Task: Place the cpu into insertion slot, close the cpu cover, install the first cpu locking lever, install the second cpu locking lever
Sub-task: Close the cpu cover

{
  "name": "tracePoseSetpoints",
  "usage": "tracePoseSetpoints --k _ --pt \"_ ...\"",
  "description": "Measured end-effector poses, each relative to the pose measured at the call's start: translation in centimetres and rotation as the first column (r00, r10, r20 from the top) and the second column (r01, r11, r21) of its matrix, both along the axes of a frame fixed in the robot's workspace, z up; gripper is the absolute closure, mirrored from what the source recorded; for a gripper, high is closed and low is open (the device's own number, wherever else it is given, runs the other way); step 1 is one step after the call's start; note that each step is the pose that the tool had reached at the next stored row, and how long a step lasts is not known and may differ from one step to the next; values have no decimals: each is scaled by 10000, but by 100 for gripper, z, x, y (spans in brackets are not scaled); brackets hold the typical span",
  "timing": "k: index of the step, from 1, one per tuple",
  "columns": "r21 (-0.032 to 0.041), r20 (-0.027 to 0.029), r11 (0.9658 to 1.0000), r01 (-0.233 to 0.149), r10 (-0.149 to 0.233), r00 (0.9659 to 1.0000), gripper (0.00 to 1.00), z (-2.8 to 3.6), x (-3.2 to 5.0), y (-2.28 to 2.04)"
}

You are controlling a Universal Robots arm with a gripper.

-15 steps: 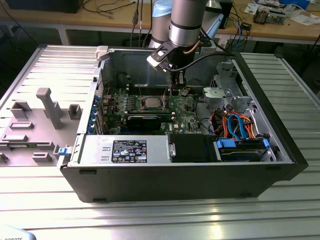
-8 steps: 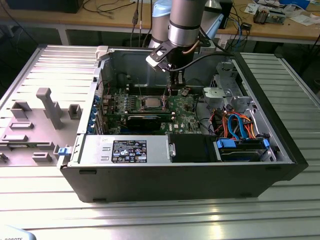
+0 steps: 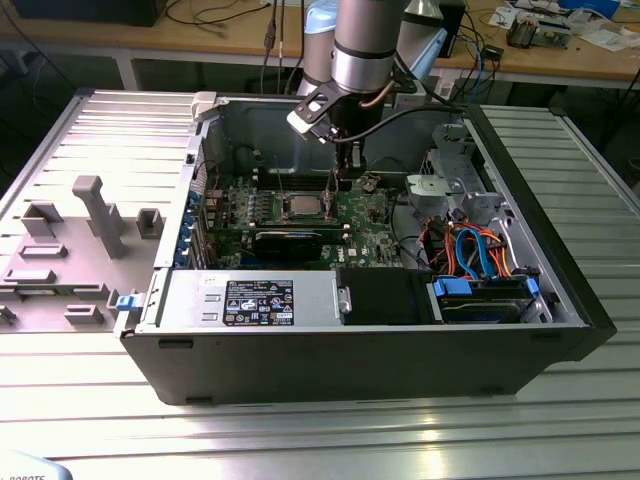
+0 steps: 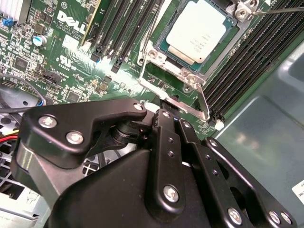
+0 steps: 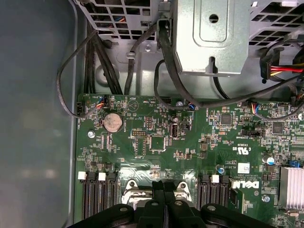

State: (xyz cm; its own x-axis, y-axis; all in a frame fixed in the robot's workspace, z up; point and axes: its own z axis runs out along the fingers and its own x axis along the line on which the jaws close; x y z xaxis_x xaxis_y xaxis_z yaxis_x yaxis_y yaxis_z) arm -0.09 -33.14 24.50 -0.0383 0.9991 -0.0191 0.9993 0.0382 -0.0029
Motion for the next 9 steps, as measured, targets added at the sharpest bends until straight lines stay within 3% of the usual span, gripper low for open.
tracePoseSetpoints --k 9 --pt "0 0 10000 -1 1 10000 89 0 -22 0"
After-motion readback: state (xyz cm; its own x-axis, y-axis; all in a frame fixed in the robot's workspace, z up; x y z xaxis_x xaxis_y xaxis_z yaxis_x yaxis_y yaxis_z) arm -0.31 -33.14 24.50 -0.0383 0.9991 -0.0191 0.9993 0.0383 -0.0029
